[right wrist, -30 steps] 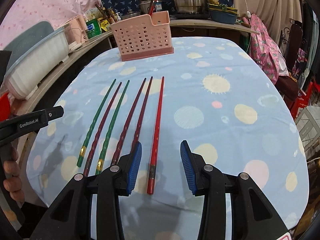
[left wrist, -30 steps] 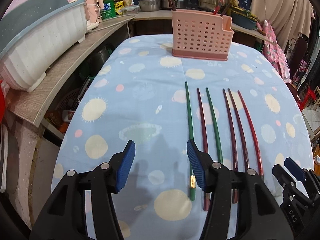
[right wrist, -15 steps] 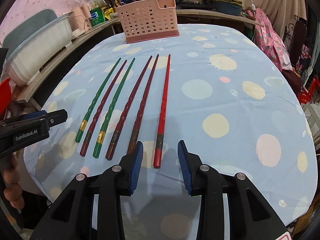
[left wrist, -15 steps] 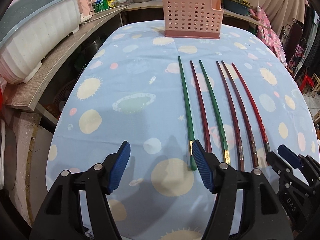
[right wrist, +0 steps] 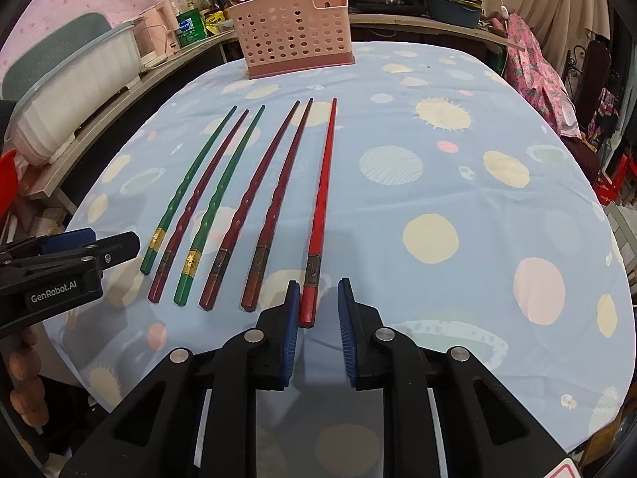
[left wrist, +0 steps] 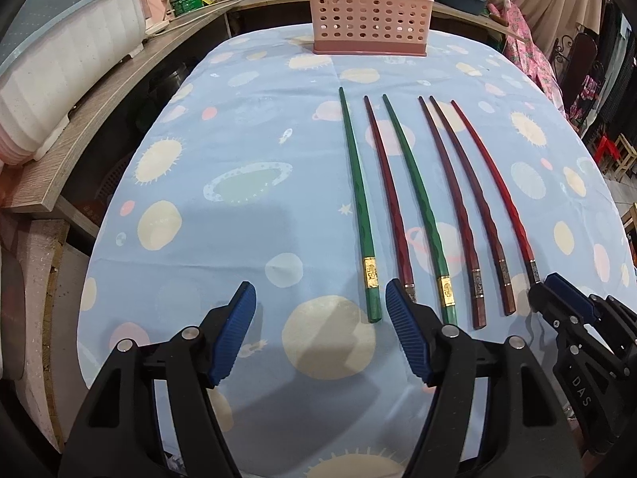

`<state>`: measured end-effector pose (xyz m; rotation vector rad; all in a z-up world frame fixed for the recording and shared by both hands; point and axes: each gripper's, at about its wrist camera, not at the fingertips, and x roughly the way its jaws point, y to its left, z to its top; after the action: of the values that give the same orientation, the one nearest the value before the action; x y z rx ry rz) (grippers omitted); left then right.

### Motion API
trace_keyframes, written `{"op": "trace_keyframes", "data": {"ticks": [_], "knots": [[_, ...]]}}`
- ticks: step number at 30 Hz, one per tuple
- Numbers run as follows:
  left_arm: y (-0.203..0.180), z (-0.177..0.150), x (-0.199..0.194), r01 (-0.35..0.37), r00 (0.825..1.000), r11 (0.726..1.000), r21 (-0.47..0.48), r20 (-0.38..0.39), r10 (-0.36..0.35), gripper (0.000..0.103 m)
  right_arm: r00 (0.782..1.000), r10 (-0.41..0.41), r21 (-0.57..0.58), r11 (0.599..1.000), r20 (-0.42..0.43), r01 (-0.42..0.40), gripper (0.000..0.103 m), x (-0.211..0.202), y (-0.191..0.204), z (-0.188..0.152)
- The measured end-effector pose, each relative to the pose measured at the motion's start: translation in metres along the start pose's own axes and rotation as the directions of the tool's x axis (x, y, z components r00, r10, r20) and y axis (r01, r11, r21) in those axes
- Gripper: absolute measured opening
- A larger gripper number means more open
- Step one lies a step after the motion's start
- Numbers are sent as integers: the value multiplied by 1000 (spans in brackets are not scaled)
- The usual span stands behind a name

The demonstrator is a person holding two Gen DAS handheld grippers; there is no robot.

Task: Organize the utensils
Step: 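Grasp a green chopstick with the left tool while the right tool grasps a red chopstick, then lift both held chopsticks and carry them over the pink basket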

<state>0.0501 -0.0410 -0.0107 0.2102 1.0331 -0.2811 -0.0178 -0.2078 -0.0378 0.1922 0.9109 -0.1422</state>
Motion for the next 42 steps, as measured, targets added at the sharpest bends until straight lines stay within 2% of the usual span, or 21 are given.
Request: {"op": "trace_keyframes", "data": {"ticks": [11, 14, 17, 19, 23, 27, 30, 32, 36, 42], "knots": [[-4, 2, 23, -7, 999, 1000, 7, -41, 7, 64, 1000, -14, -18, 1000, 9, 14, 18, 1, 3, 0], [-4, 2, 23, 5, 999, 1000, 5, -37, -4, 59, 1000, -16, -21, 1000, 11, 17, 18, 1, 3, 1], [-6, 3, 22, 25, 999, 1000, 12, -33, -25, 48, 1000, -23, -32, 999, 13, 23, 18, 2, 4, 2], [-8, 3, 21, 42, 999, 999, 18, -34, -42, 35, 999, -30, -46, 998, 14, 30, 18, 3, 6, 3], [-6, 5, 21, 61, 997, 998, 4, -38, -61, 24, 999, -32, -56, 998, 15, 33, 18, 4, 7, 4], [5, 8, 23, 84, 995, 996, -33, -46, -85, 9, 999, -33, -56, 998, 15, 33, 18, 5, 7, 4], [9, 8, 23, 101, 993, 994, -49, -49, -103, 7, 999, -36, -56, 998, 12, 36, 16, 5, 7, 6], [9, 7, 22, 105, 993, 993, -49, -50, -107, 7, 1000, -22, -42, 999, 2, 22, 8, 6, 5, 7], [11, 8, 20, 111, 992, 992, -56, -55, -114, 7, 1000, -10, -23, 1000, -5, 10, 7, 4, 1, 9], [19, 14, 4, 112, 993, 991, -68, -19, -113, 7, 1000, -5, -11, 1000, 19, 5, 7, -7, -3, 15]]}}
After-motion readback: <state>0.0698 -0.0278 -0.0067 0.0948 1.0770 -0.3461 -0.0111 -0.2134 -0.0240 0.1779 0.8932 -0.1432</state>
